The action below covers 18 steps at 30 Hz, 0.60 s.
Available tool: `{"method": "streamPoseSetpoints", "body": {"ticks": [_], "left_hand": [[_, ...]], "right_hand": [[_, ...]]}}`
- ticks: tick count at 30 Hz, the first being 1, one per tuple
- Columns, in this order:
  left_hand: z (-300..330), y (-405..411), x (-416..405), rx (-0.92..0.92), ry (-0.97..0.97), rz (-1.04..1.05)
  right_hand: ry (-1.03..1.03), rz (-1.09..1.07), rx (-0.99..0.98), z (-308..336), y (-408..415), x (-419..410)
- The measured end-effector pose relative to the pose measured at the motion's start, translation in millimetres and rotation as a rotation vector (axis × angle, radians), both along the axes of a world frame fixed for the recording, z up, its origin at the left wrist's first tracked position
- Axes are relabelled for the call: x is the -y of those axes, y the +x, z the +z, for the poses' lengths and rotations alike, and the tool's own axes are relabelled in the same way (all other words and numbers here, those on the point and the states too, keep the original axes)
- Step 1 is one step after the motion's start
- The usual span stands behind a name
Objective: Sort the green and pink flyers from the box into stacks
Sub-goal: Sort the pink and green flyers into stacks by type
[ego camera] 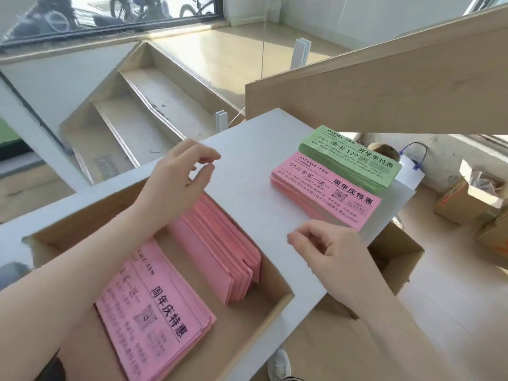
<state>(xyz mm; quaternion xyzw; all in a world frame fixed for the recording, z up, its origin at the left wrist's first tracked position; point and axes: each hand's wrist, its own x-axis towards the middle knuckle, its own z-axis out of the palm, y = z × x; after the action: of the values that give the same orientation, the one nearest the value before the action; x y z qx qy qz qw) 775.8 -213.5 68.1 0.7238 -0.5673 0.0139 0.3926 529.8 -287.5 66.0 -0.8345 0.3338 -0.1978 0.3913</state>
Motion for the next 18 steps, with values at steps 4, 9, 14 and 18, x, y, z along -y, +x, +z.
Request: {"method": "streamPoseSetpoints", "body": {"ticks": [4,9,14,18], "left_hand": [[-12.2,19.0,-68.3,0.062,0.195,-0.017],[-26.6,29.4,-108.0,0.259,0.742,-0.040],[-44.9,35.8,-122.6,0.292,1.150,-0.016],[-53.8,35.0,-130.7,0.364,1.196,-0.084]], "right_hand": [[-0.190,0.124,-0.015,0.6,35.5,-55.0],[-0.192,0.337,-0.407,-13.2,73.6,-108.0],[-0.045,0.457,-0.889,-41.8,123.1,-136.4],[0.042,0.348,-0.996,-64.7,137.8,-142.5]]}}
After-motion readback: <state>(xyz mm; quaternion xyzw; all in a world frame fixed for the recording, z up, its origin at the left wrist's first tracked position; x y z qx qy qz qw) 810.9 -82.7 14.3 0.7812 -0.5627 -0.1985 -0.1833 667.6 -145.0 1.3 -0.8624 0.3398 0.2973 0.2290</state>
